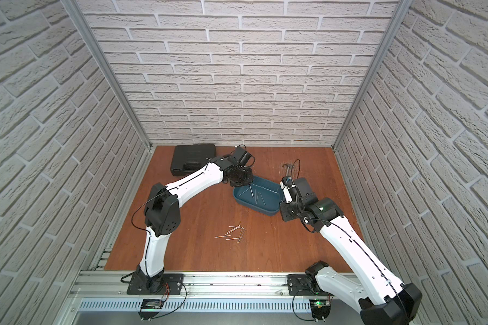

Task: Put the nails on the desktop into the storage box
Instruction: Place the nail in the storage box.

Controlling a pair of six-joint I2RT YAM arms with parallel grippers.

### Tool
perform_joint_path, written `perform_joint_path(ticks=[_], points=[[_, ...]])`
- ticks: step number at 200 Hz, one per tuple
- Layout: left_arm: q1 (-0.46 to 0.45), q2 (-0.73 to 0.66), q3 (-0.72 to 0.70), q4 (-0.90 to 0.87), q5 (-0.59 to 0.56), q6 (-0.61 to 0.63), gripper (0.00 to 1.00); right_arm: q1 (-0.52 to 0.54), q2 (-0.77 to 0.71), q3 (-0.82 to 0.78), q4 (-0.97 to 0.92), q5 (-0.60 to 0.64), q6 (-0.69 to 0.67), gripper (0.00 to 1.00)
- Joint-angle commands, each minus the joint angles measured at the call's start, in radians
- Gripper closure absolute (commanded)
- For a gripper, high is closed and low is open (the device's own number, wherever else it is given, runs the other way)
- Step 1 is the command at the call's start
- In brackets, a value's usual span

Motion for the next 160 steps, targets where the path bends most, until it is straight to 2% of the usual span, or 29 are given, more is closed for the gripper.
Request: perform_joint_path(ticks=[1,19,70,160], points=[[-0.001,-0.005,0.023,0.042,0.000,0.019,0.64,-0.007,-0.018,0.008,-0.011,0.006,0.010,0.59],[-0.001,-0.034,0.005,0.042,-0.015,0.033,0.61,-0.007,-0.018,0.010,-0.010,-0.002,0.010,0.59],[-0.002,-0.177,-0.129,0.027,-0.078,0.071,0.60,-0.006,0.002,0.008,0.025,-0.069,0.013,0.59],[-0.003,-0.484,-0.492,-0.057,-0.186,0.100,0.60,0.019,0.085,-0.006,0.115,-0.197,0.048,0.62]])
